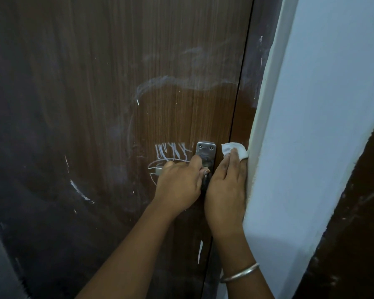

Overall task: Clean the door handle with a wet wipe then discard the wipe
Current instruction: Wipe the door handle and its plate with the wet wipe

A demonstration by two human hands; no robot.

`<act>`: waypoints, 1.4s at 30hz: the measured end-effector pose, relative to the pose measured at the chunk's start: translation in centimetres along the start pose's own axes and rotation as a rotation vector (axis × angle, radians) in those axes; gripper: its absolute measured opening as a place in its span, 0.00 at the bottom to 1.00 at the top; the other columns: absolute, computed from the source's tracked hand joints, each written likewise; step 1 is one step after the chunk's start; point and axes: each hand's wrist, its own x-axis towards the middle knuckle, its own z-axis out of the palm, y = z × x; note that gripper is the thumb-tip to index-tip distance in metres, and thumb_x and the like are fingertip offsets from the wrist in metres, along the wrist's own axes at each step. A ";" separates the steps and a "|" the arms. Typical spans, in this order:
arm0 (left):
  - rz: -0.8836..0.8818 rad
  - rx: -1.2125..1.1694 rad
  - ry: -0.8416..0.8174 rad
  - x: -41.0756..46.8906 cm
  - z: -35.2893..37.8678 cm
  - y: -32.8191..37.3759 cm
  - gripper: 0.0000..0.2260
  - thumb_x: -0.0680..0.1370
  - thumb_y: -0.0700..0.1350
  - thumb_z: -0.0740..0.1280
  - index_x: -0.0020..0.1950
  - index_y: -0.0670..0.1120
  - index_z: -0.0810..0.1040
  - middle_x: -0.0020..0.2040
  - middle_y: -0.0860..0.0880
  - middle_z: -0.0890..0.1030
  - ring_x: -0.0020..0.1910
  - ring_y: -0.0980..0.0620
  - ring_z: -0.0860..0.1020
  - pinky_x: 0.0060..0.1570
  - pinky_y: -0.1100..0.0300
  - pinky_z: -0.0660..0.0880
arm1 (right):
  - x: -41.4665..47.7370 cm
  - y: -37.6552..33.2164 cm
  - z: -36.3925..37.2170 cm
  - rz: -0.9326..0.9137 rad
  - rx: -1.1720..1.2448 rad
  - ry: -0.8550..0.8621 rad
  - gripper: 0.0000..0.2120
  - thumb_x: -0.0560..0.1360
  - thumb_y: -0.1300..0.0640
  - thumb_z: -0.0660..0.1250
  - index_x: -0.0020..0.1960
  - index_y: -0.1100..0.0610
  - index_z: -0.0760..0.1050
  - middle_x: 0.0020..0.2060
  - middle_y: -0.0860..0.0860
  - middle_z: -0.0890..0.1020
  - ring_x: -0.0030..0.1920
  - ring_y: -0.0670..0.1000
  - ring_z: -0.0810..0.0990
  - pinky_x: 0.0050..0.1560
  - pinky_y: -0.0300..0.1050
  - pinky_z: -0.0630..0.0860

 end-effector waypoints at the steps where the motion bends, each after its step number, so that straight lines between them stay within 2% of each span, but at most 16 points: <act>1: 0.003 -0.003 -0.001 0.0 0.0 0.0 0.06 0.80 0.49 0.56 0.44 0.51 0.62 0.31 0.53 0.72 0.31 0.52 0.69 0.40 0.56 0.58 | 0.3 -0.2 -0.2 -0.002 0.009 0.017 0.33 0.67 0.70 0.69 0.68 0.74 0.60 0.69 0.69 0.63 0.69 0.69 0.61 0.63 0.68 0.66; 5: 0.007 -0.010 -0.001 0.2 -0.1 0.0 0.07 0.80 0.48 0.56 0.43 0.51 0.61 0.31 0.54 0.70 0.30 0.53 0.67 0.40 0.55 0.59 | 1.9 -0.9 -0.8 0.002 -0.074 0.018 0.30 0.73 0.68 0.63 0.70 0.73 0.55 0.73 0.66 0.57 0.72 0.68 0.56 0.65 0.64 0.67; 9: 0.018 -0.002 0.028 0.1 0.1 -0.2 0.07 0.79 0.49 0.56 0.43 0.52 0.60 0.30 0.56 0.68 0.29 0.54 0.65 0.39 0.56 0.58 | 1.0 -0.4 -0.5 -0.018 0.028 0.011 0.31 0.67 0.69 0.69 0.67 0.75 0.61 0.69 0.71 0.62 0.69 0.71 0.61 0.65 0.68 0.63; 13: 0.016 0.003 0.017 0.1 0.0 -0.2 0.06 0.80 0.49 0.55 0.44 0.52 0.60 0.31 0.55 0.69 0.30 0.54 0.66 0.40 0.56 0.58 | 0.0 -0.6 -0.7 0.010 -0.126 -0.113 0.28 0.75 0.65 0.61 0.72 0.70 0.56 0.73 0.65 0.58 0.72 0.64 0.59 0.67 0.59 0.66; 16: 0.007 -0.011 0.002 0.1 -0.1 -0.2 0.06 0.80 0.49 0.54 0.44 0.51 0.62 0.32 0.53 0.72 0.31 0.52 0.69 0.41 0.54 0.61 | 0.4 -1.0 -1.3 0.007 -0.093 -0.056 0.27 0.75 0.64 0.62 0.71 0.70 0.58 0.71 0.65 0.61 0.70 0.64 0.63 0.66 0.56 0.68; 18: 0.010 -0.019 -0.004 0.1 -0.1 -0.1 0.06 0.80 0.49 0.54 0.45 0.51 0.61 0.33 0.51 0.75 0.33 0.49 0.72 0.42 0.54 0.61 | 1.0 -1.1 -1.6 -0.016 -0.044 0.000 0.26 0.76 0.63 0.61 0.72 0.67 0.58 0.72 0.62 0.62 0.70 0.60 0.63 0.66 0.47 0.66; 20: 0.012 -0.027 -0.004 0.1 -0.1 -0.2 0.05 0.80 0.49 0.54 0.45 0.51 0.62 0.35 0.49 0.78 0.35 0.48 0.74 0.43 0.54 0.61 | 1.6 -1.3 -2.1 -0.029 0.030 0.063 0.24 0.76 0.63 0.62 0.71 0.65 0.63 0.70 0.60 0.67 0.67 0.57 0.69 0.62 0.39 0.67; 22: 0.006 -0.041 0.001 0.0 0.0 -0.2 0.05 0.80 0.49 0.54 0.46 0.50 0.62 0.36 0.50 0.79 0.35 0.49 0.75 0.43 0.55 0.60 | 1.7 -1.6 -2.2 -0.141 0.063 0.077 0.22 0.71 0.67 0.68 0.64 0.68 0.71 0.63 0.63 0.75 0.62 0.61 0.75 0.59 0.45 0.71; 23: -0.001 -0.045 0.002 0.0 0.0 -0.3 0.04 0.79 0.49 0.55 0.47 0.50 0.62 0.37 0.50 0.79 0.36 0.50 0.75 0.43 0.56 0.59 | 1.6 -1.5 -2.1 -0.209 0.078 0.056 0.22 0.70 0.67 0.69 0.63 0.68 0.73 0.62 0.62 0.76 0.62 0.61 0.75 0.61 0.43 0.69; 25: -0.012 -0.046 0.006 0.0 0.2 -0.4 0.06 0.78 0.48 0.57 0.50 0.47 0.65 0.38 0.51 0.80 0.34 0.52 0.74 0.46 0.57 0.61 | 1.5 -1.4 -1.9 -0.262 0.124 -0.054 0.20 0.74 0.62 0.66 0.66 0.62 0.71 0.65 0.58 0.73 0.65 0.55 0.69 0.62 0.31 0.56; 26: -0.012 -0.044 0.007 0.0 0.3 -0.4 0.08 0.78 0.47 0.57 0.53 0.45 0.66 0.37 0.51 0.80 0.33 0.53 0.73 0.46 0.57 0.62 | 1.6 -1.2 -1.8 -0.288 0.119 -0.088 0.20 0.76 0.60 0.64 0.67 0.60 0.70 0.66 0.56 0.72 0.66 0.53 0.67 0.61 0.30 0.55; 28: -0.013 -0.039 0.001 0.0 0.3 -0.4 0.10 0.78 0.47 0.57 0.55 0.42 0.66 0.38 0.51 0.80 0.33 0.53 0.73 0.46 0.58 0.61 | 1.8 -0.4 -1.4 -0.334 0.096 -0.157 0.19 0.77 0.59 0.63 0.67 0.60 0.70 0.66 0.55 0.73 0.67 0.54 0.66 0.64 0.36 0.59; 31: -0.027 -0.066 -0.013 -0.1 0.1 0.0 0.12 0.79 0.48 0.55 0.56 0.41 0.65 0.39 0.49 0.80 0.33 0.53 0.72 0.47 0.56 0.61 | 2.3 -0.2 -1.4 -0.317 0.096 -0.378 0.18 0.78 0.61 0.61 0.68 0.62 0.67 0.67 0.56 0.70 0.67 0.53 0.66 0.68 0.40 0.57; 35: -0.064 -0.182 -0.079 0.2 -1.2 0.3 0.09 0.79 0.47 0.58 0.55 0.44 0.64 0.41 0.50 0.78 0.38 0.52 0.75 0.49 0.52 0.69 | 2.1 -0.9 -2.1 -0.319 0.124 -0.192 0.14 0.76 0.62 0.62 0.61 0.59 0.75 0.58 0.54 0.78 0.61 0.52 0.72 0.60 0.38 0.62; 39: -0.147 -0.326 0.000 0.4 -2.4 0.4 0.12 0.75 0.41 0.65 0.57 0.45 0.68 0.52 0.47 0.74 0.47 0.51 0.75 0.47 0.55 0.74 | 1.7 -2.0 -2.7 -0.277 0.366 -0.145 0.17 0.75 0.68 0.60 0.63 0.60 0.75 0.60 0.55 0.78 0.60 0.51 0.74 0.61 0.40 0.69; 42: -0.184 -0.325 0.010 0.9 -3.1 0.1 0.07 0.74 0.39 0.65 0.51 0.44 0.71 0.49 0.47 0.75 0.45 0.52 0.74 0.44 0.58 0.73 | 1.4 -2.5 -2.5 -0.269 0.481 -0.105 0.16 0.74 0.70 0.61 0.60 0.60 0.74 0.61 0.53 0.73 0.56 0.43 0.73 0.54 0.28 0.70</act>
